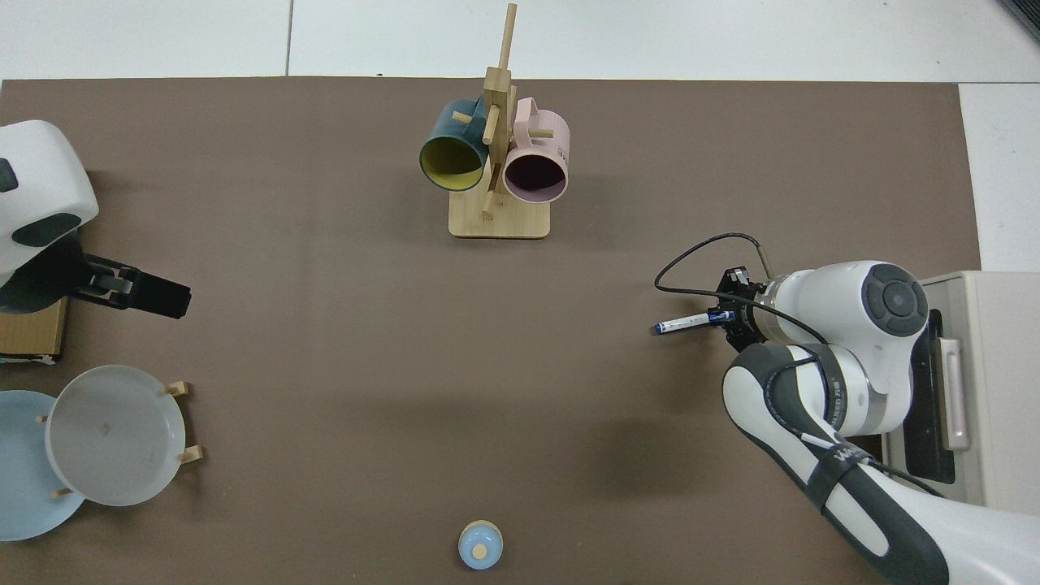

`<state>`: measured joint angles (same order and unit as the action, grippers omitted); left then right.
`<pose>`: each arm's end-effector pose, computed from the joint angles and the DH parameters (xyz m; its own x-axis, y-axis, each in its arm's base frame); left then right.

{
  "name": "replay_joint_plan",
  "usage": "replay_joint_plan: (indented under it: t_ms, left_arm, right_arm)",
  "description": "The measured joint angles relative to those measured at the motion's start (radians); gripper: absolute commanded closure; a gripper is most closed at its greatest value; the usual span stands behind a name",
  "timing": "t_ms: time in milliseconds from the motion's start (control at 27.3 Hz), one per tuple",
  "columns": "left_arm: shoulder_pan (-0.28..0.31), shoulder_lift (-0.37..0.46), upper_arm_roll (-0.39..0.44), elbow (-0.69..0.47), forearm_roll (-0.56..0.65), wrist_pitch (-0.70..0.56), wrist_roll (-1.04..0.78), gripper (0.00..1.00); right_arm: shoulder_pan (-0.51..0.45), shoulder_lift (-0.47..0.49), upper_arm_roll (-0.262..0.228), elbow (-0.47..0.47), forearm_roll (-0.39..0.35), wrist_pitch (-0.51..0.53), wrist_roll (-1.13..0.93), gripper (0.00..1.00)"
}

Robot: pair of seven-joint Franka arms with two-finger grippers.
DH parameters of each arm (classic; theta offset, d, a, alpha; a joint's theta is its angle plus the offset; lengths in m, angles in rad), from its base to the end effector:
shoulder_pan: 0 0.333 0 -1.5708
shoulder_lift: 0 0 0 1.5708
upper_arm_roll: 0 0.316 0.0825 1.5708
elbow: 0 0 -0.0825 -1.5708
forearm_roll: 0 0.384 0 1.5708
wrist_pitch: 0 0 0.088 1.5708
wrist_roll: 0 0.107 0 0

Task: Put markers into pen holder
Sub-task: 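Lift the marker with the right gripper and carry it toward the middle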

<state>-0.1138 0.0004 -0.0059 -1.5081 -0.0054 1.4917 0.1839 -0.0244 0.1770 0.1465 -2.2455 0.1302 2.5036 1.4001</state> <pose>0.5429 -0.0659 0.6468 0.9540 -0.2993 -0.0155 -0.2992 -0.9541 0.0084 0.5443 0.0656 0.2964 0.1905 -0.9769 -0.0967 -0.9789 -0.1816 -0.0935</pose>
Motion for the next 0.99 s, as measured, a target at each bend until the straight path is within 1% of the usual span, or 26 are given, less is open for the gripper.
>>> replay_joint_plan:
  t_ms: [147,220,366,513,733,879,989]
  left_arm:
    - [0.0,0.0,0.0,0.0,0.0,0.0,0.0,0.0]
    - [0.0,0.0,0.0,0.0,0.0,0.0,0.0,0.0]
    - [0.0,0.0,0.0,0.0,0.0,0.0,0.0,0.0]
    - [0.0,0.0,-0.001,0.0,0.0,0.0,0.0,0.0]
    - [0.0,0.0,-0.001,0.0,0.0,0.0,0.001,0.0]
    - [0.0,0.0,0.0,0.0,0.0,0.0,0.026,0.01]
    - [0.0,0.0,0.002,0.0,0.0,0.0,0.096,0.01]
  right_arm:
    - [-0.014,-0.016,-0.001,0.038,0.0,-0.075,-0.004,1.0]
    - [-0.019,-0.038,-0.001,0.061,0.0,-0.133,-0.008,1.0]
    - [-0.024,-0.105,-0.001,0.109,-0.001,-0.272,-0.009,1.0]
    - [-0.023,-0.179,0.003,0.178,-0.001,-0.442,-0.009,1.0]
    - [-0.021,-0.263,0.012,0.274,0.002,-0.636,-0.009,1.0]
    - [0.0,-0.306,0.021,0.32,0.006,-0.729,-0.005,1.0]
    - [0.044,-0.321,0.025,0.343,0.007,-0.757,0.038,1.0]
